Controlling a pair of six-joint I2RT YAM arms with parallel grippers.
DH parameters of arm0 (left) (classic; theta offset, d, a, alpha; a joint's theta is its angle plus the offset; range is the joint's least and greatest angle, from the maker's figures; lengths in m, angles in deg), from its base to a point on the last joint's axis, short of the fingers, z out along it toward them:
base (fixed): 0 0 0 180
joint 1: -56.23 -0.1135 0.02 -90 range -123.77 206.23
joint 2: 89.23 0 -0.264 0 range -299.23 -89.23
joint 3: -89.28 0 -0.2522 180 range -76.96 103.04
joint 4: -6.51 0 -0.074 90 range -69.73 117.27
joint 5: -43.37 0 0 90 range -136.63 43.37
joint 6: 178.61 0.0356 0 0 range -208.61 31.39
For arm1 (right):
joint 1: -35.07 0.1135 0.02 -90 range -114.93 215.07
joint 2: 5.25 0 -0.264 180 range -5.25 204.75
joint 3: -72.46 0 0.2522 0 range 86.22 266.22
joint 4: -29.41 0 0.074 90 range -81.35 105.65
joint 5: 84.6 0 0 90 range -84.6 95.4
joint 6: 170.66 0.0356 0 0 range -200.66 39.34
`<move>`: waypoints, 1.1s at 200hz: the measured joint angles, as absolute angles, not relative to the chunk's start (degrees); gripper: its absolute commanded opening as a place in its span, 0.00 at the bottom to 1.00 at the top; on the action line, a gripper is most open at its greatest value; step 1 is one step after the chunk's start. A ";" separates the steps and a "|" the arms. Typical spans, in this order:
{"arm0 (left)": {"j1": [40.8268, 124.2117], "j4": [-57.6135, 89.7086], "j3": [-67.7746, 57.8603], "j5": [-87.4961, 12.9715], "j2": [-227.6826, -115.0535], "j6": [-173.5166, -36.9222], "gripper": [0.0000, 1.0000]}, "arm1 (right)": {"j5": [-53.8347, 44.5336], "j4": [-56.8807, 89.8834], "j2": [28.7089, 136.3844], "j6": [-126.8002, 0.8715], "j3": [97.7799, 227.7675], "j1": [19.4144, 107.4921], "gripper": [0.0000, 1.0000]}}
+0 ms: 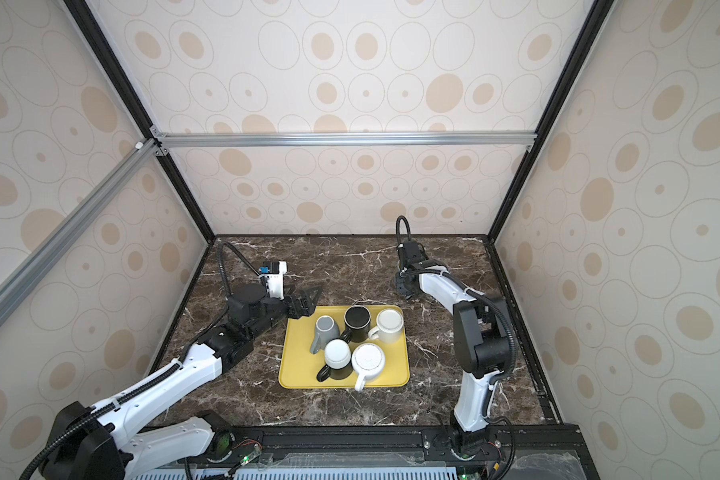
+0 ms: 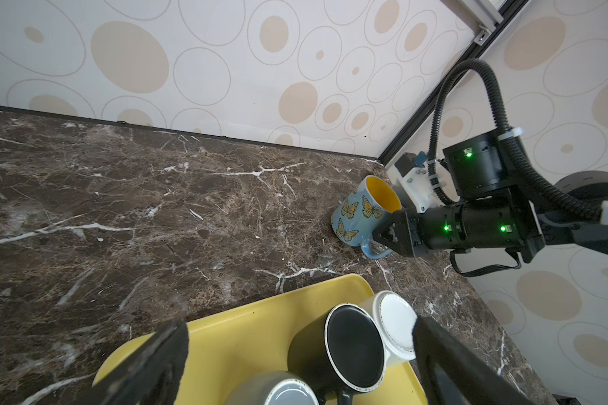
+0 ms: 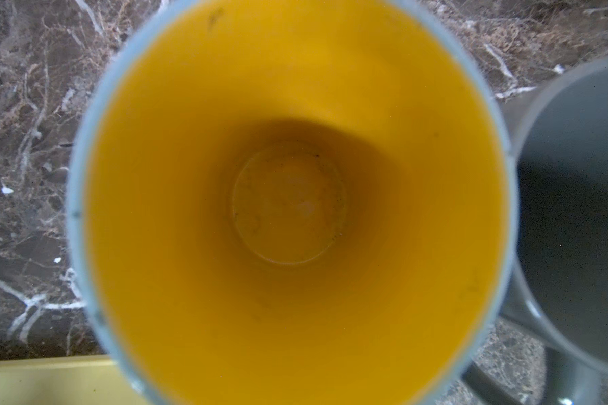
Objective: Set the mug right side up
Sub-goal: 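Release the blue mug with the right gripper while the left gripper nears the tray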
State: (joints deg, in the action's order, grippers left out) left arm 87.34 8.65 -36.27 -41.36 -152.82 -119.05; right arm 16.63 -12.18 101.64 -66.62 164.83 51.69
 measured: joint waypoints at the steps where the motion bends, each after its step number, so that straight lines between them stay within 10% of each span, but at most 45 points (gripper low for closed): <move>1: 87.34 8.65 -36.29 -41.33 -152.82 -119.05 1.00 | 16.63 -12.18 101.66 -66.62 164.83 51.69 0.00; 220: 87.34 6.18 -39.40 -40.31 -155.55 -119.07 1.00 | 17.76 -11.83 101.79 -66.66 163.56 51.47 0.04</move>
